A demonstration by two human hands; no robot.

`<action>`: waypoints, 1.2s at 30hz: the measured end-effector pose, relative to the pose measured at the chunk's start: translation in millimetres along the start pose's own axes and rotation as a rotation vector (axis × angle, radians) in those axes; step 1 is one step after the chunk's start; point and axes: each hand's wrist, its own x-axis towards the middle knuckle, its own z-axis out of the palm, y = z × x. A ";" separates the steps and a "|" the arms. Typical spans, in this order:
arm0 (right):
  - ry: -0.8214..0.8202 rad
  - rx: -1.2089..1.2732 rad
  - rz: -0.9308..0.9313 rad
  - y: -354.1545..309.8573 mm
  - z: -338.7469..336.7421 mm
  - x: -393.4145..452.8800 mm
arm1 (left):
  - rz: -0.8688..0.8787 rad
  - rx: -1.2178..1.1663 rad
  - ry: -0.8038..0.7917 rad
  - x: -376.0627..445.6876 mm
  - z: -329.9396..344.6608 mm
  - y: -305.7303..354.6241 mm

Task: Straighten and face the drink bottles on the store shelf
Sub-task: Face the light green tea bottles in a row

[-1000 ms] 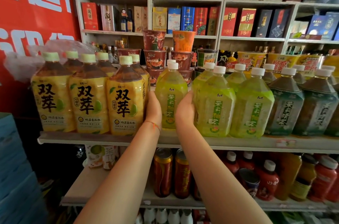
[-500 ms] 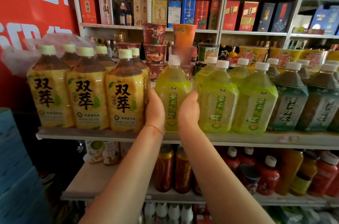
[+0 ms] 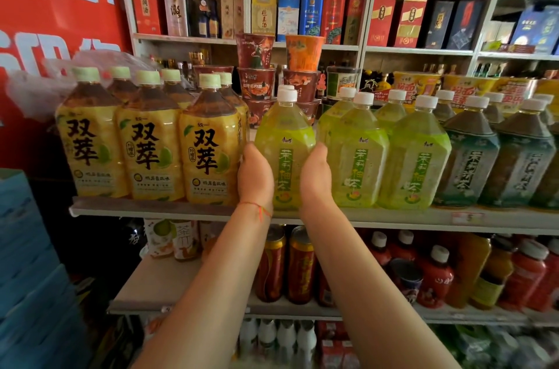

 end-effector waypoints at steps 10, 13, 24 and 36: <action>-0.136 -0.044 -0.073 -2.9 -11.7 1.1 | 1.163 1.303 -0.011 1.7 -2.9 27.0; -0.132 -0.042 -0.087 -3.4 -13.2 1.0 | 1.196 1.485 0.010 10.4 -6.1 26.9; -0.140 0.022 -0.079 -0.8 13.2 -6.3 | 1.254 1.548 0.131 16.1 -21.1 35.8; 0.429 -0.398 -1.137 -23.7 -56.1 -7.5 | 1.343 0.874 -0.026 -14.0 24.7 19.9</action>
